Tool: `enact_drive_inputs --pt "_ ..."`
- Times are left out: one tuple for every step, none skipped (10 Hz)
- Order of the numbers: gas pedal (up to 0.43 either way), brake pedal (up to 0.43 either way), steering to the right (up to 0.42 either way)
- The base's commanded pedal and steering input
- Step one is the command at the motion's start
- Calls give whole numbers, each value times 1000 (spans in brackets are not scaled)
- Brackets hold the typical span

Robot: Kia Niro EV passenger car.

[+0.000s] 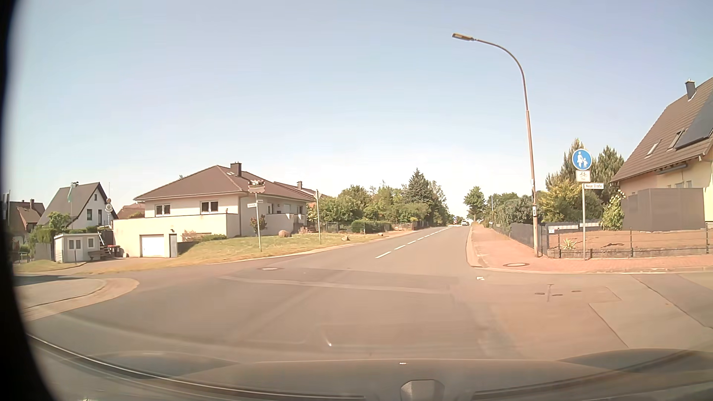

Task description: Follow the waypoints while adhering to traffic rules and regulations

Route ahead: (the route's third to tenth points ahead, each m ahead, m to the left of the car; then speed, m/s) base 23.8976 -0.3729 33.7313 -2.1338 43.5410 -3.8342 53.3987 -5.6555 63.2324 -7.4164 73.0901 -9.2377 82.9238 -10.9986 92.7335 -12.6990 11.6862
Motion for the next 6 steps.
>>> enact_drive_inputs --pt "197 6 49" --pt "197 6 49" --pt "197 6 48" --pt "197 6 46" --pt "197 6 46" --pt "197 6 44"
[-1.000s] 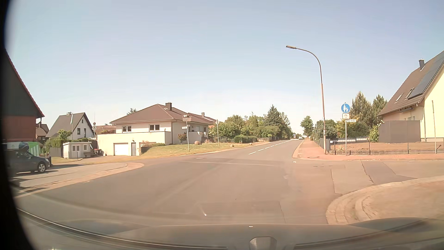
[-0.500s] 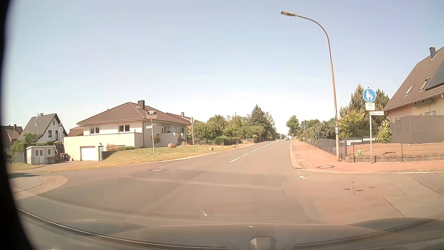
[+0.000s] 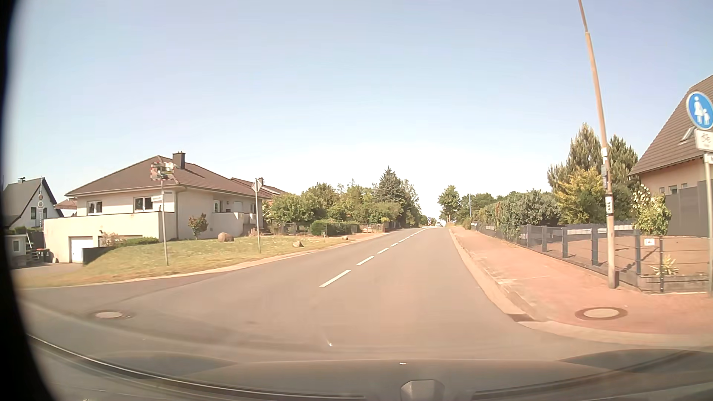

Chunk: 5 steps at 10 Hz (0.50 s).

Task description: Follow the waypoints while adhering to traffic rules and regulations

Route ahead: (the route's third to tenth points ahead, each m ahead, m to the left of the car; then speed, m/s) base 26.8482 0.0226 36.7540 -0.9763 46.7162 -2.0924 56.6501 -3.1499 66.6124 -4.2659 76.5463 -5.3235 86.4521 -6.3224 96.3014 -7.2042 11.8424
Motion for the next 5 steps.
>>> enact_drive_inputs --pt "197 6 44" --pt "197 6 43" --pt "197 6 40" --pt "209 6 39" --pt "209 6 37"
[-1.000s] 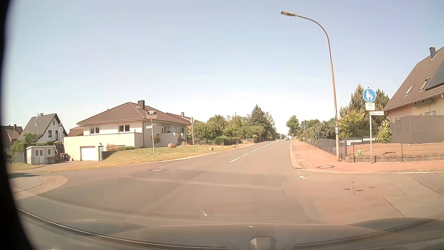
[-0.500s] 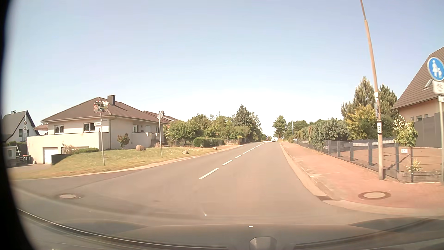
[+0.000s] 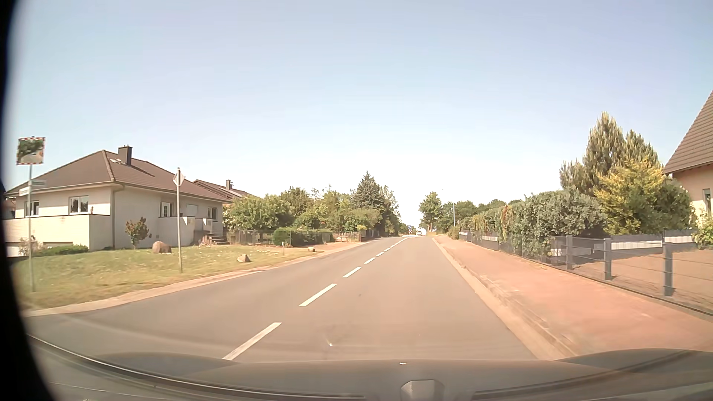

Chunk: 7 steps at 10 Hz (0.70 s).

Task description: Follow the waypoints while adhering to traffic rules and regulations

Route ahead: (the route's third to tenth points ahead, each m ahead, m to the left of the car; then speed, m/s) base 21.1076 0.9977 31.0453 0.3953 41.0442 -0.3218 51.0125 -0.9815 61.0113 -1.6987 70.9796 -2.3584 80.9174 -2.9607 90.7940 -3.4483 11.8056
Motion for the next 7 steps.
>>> enact_drive_inputs --pt "209 6 35" --pt "220 6 30" --pt "220 6 27" --pt "220 6 26" --pt "220 6 23" --pt "220 6 20" --pt "220 6 16"
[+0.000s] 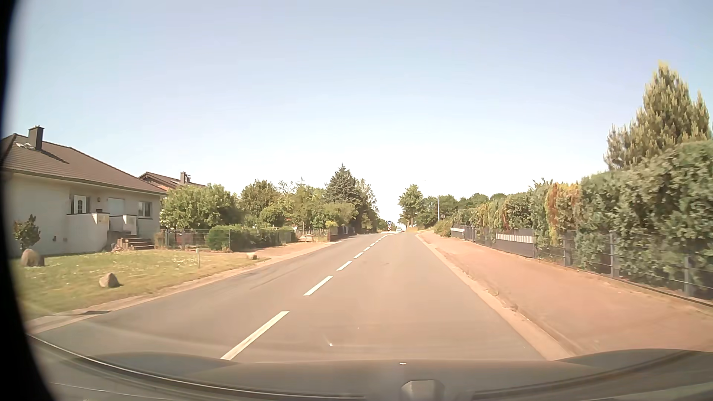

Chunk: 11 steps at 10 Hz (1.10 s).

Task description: Follow the waypoints while adhering to traffic rules and regulations

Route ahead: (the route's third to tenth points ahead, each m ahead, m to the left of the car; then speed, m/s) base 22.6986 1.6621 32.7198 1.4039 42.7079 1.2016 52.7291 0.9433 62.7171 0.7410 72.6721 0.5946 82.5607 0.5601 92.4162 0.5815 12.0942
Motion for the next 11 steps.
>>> enact_drive_inputs --pt "220 6 13" --pt "228 6 12" --pt "228 6 11" --pt "228 6 11" --pt "228 6 10" --pt "228 6 9" --pt "228 6 9" --pt "228 6 9" --pt "228 6 9" --pt "228 6 9" --pt "228 6 9"
